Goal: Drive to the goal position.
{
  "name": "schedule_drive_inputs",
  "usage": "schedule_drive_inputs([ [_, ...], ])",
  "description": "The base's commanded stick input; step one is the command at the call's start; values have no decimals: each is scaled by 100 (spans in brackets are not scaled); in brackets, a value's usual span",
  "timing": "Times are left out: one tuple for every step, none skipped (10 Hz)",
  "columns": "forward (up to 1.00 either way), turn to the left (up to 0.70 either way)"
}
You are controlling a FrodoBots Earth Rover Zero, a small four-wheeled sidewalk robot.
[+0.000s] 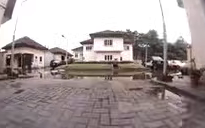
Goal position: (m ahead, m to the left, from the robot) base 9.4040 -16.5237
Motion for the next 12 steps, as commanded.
schedule_drive_inputs([
  [50,0],
  [50,0],
  [50,0],
  [50,0],
  [50,0],
  [50,0],
  [50,0],
  [50,0],
  [50,0],
  [50,0],
  [50,0],
  [50,0],
])
